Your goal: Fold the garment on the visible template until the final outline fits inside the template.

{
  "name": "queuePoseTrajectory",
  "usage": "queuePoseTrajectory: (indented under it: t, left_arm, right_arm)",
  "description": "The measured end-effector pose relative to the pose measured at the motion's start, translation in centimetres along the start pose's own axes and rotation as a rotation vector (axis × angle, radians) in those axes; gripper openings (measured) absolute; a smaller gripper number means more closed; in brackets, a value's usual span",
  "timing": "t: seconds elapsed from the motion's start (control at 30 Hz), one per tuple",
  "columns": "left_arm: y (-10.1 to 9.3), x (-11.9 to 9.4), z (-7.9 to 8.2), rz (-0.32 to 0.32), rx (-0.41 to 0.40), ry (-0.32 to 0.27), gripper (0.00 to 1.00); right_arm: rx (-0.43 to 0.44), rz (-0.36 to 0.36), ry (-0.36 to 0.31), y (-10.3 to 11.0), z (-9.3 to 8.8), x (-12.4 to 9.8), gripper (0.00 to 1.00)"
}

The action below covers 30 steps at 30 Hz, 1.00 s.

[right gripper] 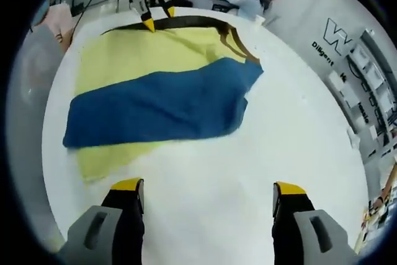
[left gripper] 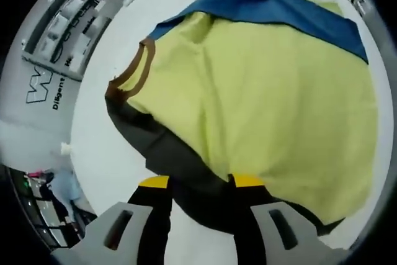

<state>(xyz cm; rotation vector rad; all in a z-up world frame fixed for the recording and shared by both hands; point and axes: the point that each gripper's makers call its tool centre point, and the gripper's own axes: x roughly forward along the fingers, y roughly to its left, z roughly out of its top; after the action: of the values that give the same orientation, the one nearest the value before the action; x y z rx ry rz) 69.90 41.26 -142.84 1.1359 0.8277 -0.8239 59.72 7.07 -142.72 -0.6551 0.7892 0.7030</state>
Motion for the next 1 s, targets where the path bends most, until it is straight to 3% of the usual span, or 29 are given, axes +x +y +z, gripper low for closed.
queuePoseTrajectory:
  t: [0.13, 0.23, 0.37, 0.4, 0.53, 0.83, 1.0]
  left_arm:
    - [0.3, 0.0, -0.3, 0.001, -0.053, -0.006, 0.43]
    - [0.3, 0.1, -0.4, 0.002, -0.072, -0.012, 0.43]
    - [0.1, 0.1, -0.3, 0.004, -0.063, -0.015, 0.43]
    - [0.1, 0.1, -0.3, 0.004, -0.062, -0.015, 0.42]
    - [0.0, 0.1, -0.3, 0.003, -0.057, -0.015, 0.41]
    - [0.1, 0.2, -0.3, -0.001, -0.066, -0.017, 0.42]
    - [0.1, 0.2, -0.4, -0.004, -0.076, -0.016, 0.41]
  right_arm:
    - [0.008, 0.022, -0.018, 0.7, 0.8, 0.0, 0.79]
    - [0.03, 0.085, -0.027, 2.5, 1.0, -0.4, 0.61]
    - [0.101, 0.171, -0.02, 5.0, 1.0, -0.4, 0.45]
    - [0.135, 0.193, -0.005, 5.6, 0.8, -0.1, 0.41]
    - [0.135, 0.221, 0.008, 6.9, 0.8, 0.3, 0.34]
    - [0.217, 0.27, 0.021, 7.7, 0.9, 0.4, 0.2]
    - [0.204, 0.295, 0.036, 8.3, 1.2, 0.5, 0.07]
